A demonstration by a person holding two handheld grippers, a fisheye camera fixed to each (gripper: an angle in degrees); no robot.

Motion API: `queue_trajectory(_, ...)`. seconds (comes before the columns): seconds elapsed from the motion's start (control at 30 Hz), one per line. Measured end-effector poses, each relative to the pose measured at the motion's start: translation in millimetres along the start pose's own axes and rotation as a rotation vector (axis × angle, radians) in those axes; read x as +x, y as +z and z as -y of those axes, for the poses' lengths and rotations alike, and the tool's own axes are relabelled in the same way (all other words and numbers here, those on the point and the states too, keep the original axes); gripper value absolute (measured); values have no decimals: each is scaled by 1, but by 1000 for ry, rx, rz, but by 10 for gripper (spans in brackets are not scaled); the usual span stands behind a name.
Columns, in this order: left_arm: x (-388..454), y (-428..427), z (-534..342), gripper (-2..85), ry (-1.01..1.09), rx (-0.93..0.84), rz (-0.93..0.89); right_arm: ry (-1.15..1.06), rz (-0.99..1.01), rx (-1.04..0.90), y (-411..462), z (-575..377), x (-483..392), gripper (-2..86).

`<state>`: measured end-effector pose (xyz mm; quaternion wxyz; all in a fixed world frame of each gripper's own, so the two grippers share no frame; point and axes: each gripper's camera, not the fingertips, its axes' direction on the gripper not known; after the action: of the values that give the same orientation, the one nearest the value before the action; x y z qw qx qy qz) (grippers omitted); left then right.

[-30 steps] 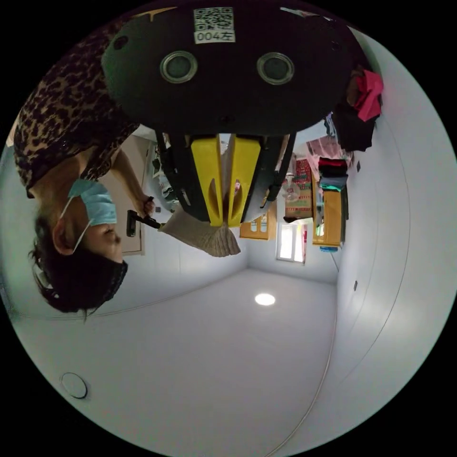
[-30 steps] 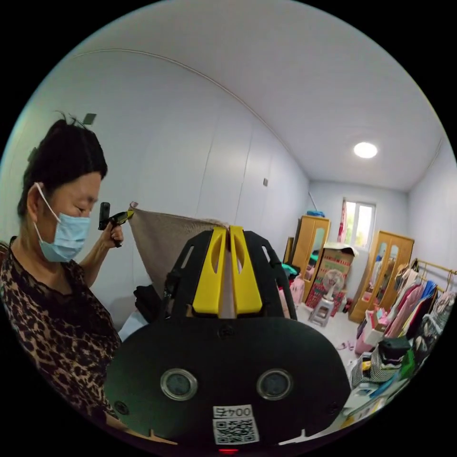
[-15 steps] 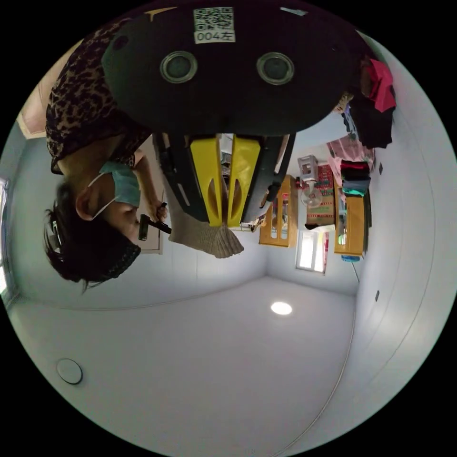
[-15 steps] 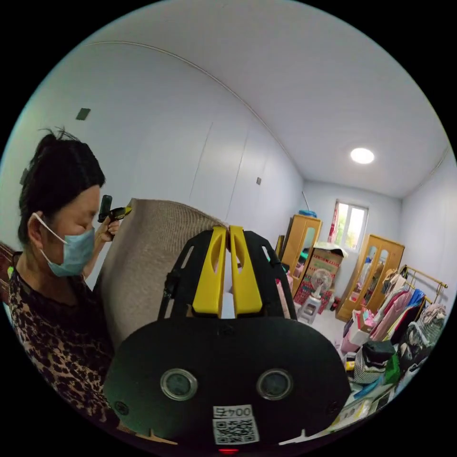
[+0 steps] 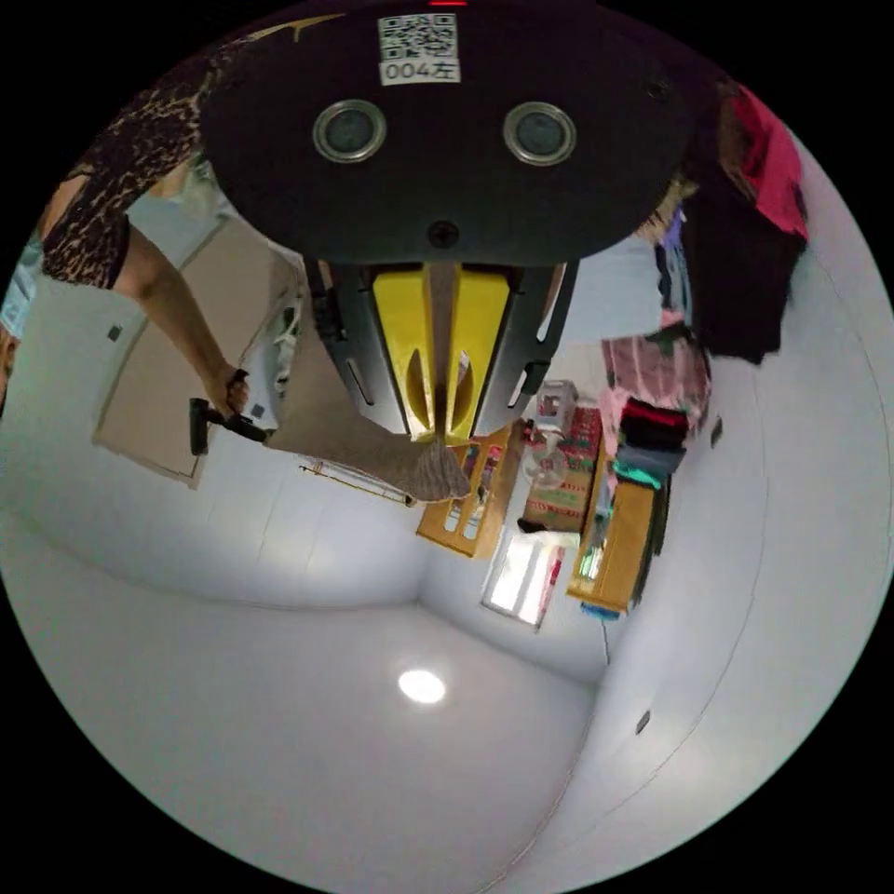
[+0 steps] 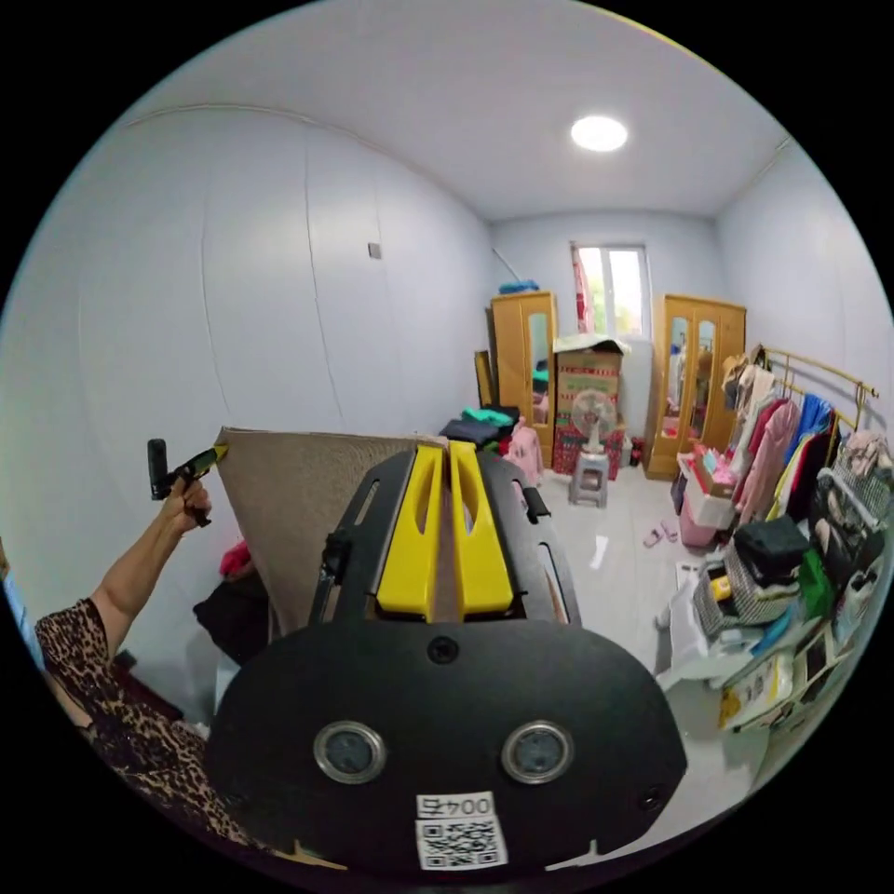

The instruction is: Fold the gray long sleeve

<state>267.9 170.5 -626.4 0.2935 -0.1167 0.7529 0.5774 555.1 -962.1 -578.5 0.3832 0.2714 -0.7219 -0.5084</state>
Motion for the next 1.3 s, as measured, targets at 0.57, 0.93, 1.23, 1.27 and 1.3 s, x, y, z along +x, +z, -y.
queue_trajectory(0.57,-69,119,-283,15,127,-363,32,-159,17,-463,141,-276,-35,-3)
queue_trajectory(0.93,-110,177,-532,16,-155,-723,103,34,-63,-871,229,-521,-81,-4)
queue_trajectory(1.23,-122,163,-574,15,-77,-675,36,118,-34,-813,197,-563,-95,-5)
queue_trajectory(1.27,-121,161,-579,15,-74,-678,30,121,-32,-817,195,-567,-98,-5)
queue_trajectory(1.3,-120,158,-590,15,-69,-685,19,122,-30,-826,190,-578,-104,-5)
